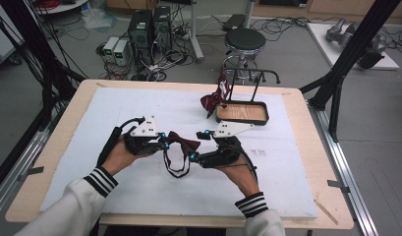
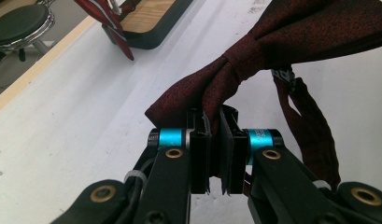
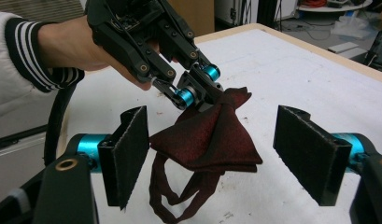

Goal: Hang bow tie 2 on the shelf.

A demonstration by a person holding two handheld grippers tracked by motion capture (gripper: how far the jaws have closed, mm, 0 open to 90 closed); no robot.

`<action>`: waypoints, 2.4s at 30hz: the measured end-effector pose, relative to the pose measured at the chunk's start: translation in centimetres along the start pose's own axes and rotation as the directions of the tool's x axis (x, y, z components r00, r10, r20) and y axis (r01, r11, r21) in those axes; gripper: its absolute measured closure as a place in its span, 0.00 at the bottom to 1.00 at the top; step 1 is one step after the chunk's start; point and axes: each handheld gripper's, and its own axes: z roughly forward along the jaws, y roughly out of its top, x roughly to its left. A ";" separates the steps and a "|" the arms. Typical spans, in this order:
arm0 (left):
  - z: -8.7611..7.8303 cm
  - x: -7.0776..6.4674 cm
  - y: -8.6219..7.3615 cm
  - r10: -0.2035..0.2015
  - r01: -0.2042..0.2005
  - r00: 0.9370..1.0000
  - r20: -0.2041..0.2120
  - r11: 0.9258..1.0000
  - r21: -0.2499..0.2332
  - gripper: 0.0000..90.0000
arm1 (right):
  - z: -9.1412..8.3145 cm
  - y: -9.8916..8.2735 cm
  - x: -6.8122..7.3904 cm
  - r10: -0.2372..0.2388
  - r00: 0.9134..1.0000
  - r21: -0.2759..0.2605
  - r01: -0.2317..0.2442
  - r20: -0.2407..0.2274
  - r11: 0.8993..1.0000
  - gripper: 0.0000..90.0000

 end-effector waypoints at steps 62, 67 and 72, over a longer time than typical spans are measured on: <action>-1.5 0.2 -0.9 -0.124 0.111 0.991 -0.048 0.970 -0.217 0.19 | -1.4 -0.2 -0.9 0.008 0.994 0.029 -0.012 0.105 0.999 0.87; -2.6 0.1 -2.0 -0.136 0.113 0.988 -0.069 0.957 -0.269 0.19 | -2.1 -0.1 -1.2 0.009 0.991 0.000 -0.009 0.131 1.000 0.87; -3.8 -0.1 -3.6 -0.176 0.137 0.979 -0.102 0.940 -0.312 0.19 | -3.2 -0.2 -1.7 0.025 0.985 -0.047 -0.017 0.172 0.999 0.87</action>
